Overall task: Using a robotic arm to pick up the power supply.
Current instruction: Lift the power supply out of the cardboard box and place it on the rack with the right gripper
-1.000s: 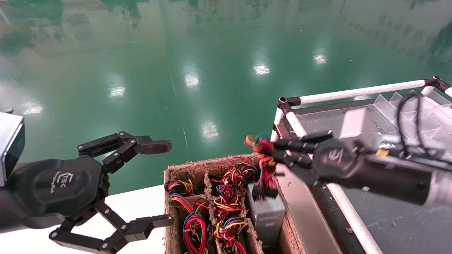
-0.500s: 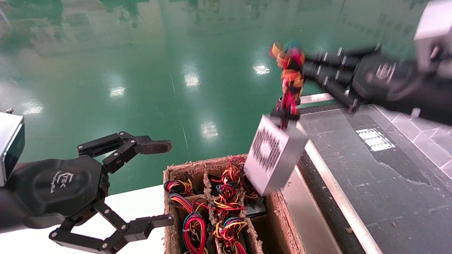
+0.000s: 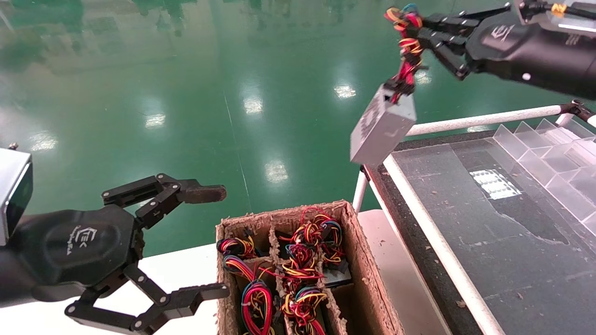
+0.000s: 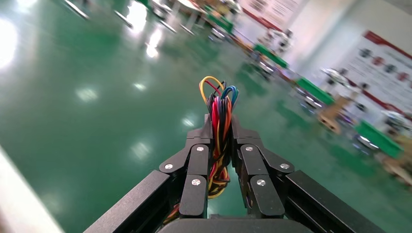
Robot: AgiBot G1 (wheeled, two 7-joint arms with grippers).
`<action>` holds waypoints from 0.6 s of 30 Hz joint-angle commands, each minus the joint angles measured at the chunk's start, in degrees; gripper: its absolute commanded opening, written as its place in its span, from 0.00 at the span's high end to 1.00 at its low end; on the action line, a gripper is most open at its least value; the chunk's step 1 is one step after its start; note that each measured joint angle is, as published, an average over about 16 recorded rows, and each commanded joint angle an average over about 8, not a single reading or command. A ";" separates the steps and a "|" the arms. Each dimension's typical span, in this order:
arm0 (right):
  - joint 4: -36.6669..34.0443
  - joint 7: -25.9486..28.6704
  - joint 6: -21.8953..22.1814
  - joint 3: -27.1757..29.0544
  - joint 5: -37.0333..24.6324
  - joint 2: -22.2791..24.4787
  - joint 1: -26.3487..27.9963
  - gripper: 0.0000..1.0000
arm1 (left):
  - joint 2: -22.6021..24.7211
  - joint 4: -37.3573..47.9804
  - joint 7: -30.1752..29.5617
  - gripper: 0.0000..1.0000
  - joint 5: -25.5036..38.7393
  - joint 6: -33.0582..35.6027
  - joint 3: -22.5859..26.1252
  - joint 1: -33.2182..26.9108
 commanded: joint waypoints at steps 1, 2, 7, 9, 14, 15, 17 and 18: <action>-4.00 -2.32 1.27 -0.61 -1.79 -1.02 2.25 1.00 | 0.00 0.00 0.00 0.00 0.00 0.00 0.00 0.00; -5.78 -3.35 1.71 -0.75 -2.27 -1.34 3.15 1.00 | 0.00 0.00 0.00 0.00 0.00 0.00 0.00 0.00; -13.37 -8.16 3.25 -1.28 -3.97 -2.34 6.75 1.00 | 0.00 0.00 0.00 0.00 0.00 0.00 0.00 0.00; -15.85 -10.05 3.76 -1.51 -4.55 -2.58 7.75 1.00 | 0.00 0.00 0.00 0.00 0.00 0.00 0.00 0.00; -20.91 -14.24 5.61 -2.30 -6.13 -3.68 9.26 1.00 | 0.00 0.00 0.00 0.00 0.00 0.00 0.01 0.00; -21.77 -14.96 6.05 -2.49 -6.45 -4.05 9.47 1.00 | 0.00 0.00 0.00 0.00 0.00 0.00 0.01 0.00; -23.29 -16.18 6.86 -2.82 -7.01 -4.86 9.77 1.00 | 0.00 0.00 0.00 0.00 0.00 0.00 0.01 0.00; -23.98 -16.72 7.20 -2.97 -7.25 -5.31 9.90 1.00 | 0.00 0.00 0.00 0.00 0.00 0.00 0.01 0.00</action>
